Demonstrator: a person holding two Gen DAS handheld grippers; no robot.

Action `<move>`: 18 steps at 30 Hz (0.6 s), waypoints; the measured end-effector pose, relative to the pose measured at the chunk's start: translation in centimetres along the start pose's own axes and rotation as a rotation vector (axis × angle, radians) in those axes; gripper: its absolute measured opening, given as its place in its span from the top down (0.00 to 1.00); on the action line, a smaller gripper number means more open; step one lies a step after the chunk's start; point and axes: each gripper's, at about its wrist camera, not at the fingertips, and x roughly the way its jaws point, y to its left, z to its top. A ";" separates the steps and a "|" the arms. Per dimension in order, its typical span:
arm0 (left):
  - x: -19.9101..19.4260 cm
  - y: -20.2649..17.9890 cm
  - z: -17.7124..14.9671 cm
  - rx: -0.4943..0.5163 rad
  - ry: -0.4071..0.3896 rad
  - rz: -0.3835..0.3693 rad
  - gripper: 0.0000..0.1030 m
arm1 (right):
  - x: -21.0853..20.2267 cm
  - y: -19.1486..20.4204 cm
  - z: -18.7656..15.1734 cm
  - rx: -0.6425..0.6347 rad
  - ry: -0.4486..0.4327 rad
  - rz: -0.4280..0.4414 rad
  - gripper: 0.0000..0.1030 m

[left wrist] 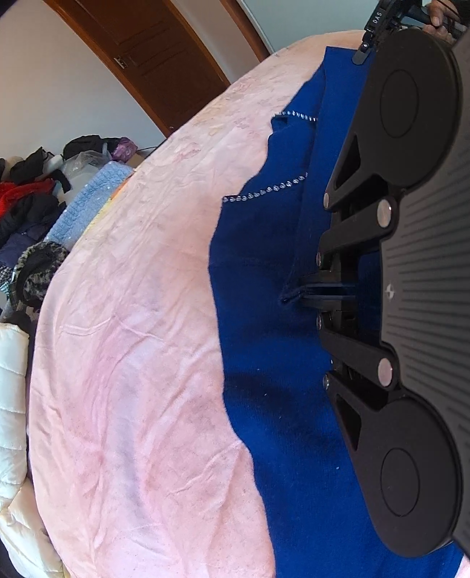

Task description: Fold small clothes

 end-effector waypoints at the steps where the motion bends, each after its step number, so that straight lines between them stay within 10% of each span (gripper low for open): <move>1: 0.6 -0.2 -0.2 0.005 0.009 0.006 0.96 | 0.2 -0.8 0.1 0.010 0.015 -0.030 0.91; 6: 1.1 -0.4 -0.6 0.010 -0.002 0.022 0.96 | 1.8 -2.3 -1.8 0.050 0.043 -0.055 0.87; 12: -2.8 -0.3 -1.5 0.055 -0.020 -0.062 0.96 | 0.1 -2.9 -2.7 0.215 0.003 0.035 0.33; 18: -9.3 0.5 -8.0 0.140 -0.062 -0.066 0.92 | -4.5 -0.4 -9.3 0.204 0.126 0.156 0.39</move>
